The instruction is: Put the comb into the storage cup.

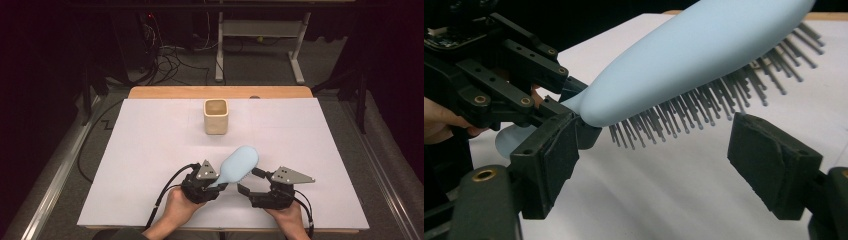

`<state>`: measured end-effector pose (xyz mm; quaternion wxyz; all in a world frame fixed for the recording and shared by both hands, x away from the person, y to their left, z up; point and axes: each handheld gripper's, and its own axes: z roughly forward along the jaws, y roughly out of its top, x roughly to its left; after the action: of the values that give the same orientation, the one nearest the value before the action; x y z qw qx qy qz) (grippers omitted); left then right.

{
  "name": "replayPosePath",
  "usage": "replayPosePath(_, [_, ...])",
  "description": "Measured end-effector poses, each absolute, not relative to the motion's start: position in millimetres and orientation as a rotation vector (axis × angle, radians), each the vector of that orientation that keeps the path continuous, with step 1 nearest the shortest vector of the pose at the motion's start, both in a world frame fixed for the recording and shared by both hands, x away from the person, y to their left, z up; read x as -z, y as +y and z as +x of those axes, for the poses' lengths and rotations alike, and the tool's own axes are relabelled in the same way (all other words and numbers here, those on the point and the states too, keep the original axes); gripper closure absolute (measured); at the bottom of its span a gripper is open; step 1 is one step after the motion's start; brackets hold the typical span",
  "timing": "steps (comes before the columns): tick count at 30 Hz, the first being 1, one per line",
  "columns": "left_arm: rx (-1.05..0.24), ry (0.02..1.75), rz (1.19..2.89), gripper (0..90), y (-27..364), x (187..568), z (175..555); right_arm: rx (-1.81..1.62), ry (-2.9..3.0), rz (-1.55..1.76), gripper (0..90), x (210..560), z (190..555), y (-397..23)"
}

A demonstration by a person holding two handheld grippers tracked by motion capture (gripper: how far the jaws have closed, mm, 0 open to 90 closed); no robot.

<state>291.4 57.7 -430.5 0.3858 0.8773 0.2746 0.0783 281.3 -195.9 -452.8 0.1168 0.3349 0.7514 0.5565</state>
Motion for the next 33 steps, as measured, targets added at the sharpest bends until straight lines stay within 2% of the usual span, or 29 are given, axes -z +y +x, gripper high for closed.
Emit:
replayPosePath(25, [-0.204, 0.644, 2.262, 68.8, 44, 432, 285, -1.67, 2.252, 1.074, 17.2, 455, 297, -176])
replayPosePath(33, [-0.2, 0.64, 2.257, 68.9, 42, 432, 284, -1.693, 2.23, 1.086, 19.2, 453, 300, -174])
